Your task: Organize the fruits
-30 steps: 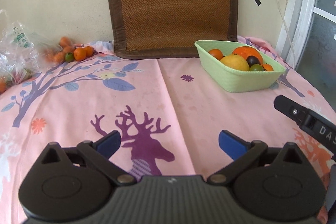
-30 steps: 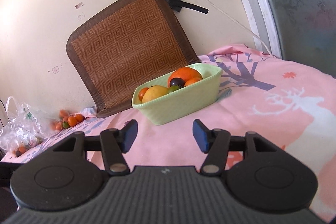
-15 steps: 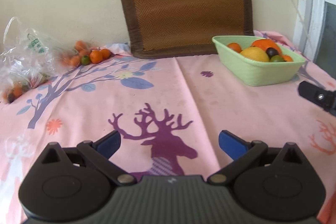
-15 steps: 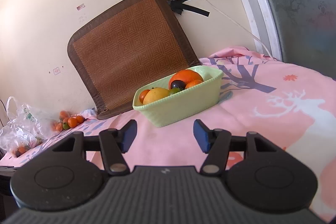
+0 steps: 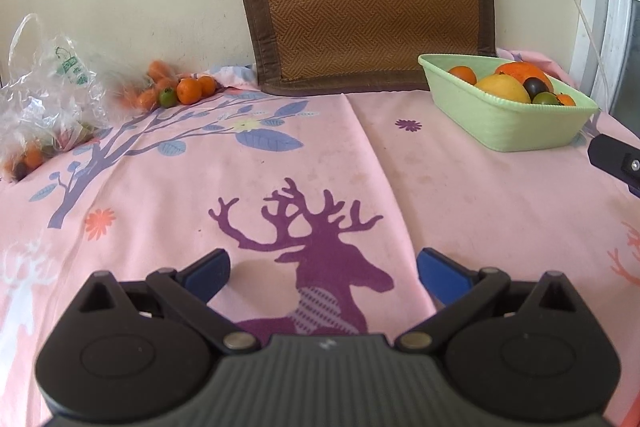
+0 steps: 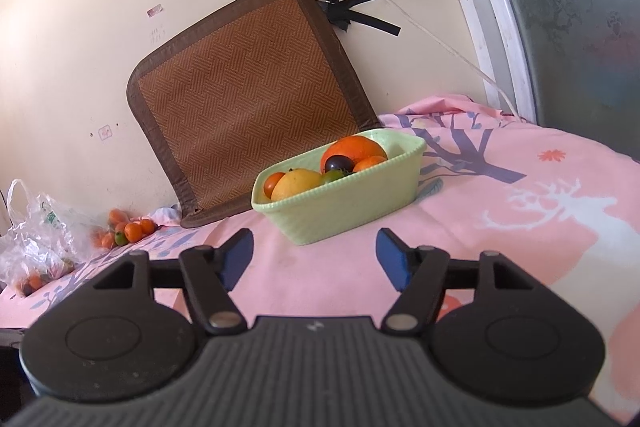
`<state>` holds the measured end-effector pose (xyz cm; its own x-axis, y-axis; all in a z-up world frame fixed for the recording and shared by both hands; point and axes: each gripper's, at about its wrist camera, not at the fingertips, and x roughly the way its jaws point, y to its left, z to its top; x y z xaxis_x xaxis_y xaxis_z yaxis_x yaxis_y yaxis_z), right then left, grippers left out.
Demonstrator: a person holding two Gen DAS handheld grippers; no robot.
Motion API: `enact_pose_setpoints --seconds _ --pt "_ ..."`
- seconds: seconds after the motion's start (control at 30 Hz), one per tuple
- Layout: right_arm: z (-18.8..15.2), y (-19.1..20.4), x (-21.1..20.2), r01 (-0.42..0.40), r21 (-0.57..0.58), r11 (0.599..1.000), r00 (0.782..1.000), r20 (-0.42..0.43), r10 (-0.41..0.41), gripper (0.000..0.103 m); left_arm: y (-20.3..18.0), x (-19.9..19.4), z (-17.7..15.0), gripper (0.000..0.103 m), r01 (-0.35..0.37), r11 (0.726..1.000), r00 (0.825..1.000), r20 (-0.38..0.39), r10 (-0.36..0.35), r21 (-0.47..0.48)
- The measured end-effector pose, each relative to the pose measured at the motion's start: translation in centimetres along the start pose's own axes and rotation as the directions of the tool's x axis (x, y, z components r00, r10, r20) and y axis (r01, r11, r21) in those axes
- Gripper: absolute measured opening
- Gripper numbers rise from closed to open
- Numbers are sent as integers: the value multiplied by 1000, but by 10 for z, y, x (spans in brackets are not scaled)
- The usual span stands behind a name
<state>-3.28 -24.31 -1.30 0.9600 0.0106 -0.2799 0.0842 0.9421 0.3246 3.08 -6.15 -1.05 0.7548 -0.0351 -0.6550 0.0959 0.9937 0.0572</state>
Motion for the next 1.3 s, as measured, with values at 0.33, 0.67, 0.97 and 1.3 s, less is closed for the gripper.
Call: enact_pose_setpoints --seconds 0.33,0.67,0.97,1.3 --pt "0 1 1 2 -2 1000 1000 -2 -2 74 -2 -4 0 103 -8 1000 1000 25 8 9" --pt "0 0 0 5 -1 1000 1000 2 -5 75 -3 -7 -1 103 -15 1000 999 52 14 15" --pt "0 0 0 4 0 1000 1000 3 -4 75 0 -12 -2 103 11 1000 997 73 -11 -5" --pt "7 -3 1 107 -18 994 994 26 -106 76 2 -14 22 103 89 995 988 130 -82 -50"
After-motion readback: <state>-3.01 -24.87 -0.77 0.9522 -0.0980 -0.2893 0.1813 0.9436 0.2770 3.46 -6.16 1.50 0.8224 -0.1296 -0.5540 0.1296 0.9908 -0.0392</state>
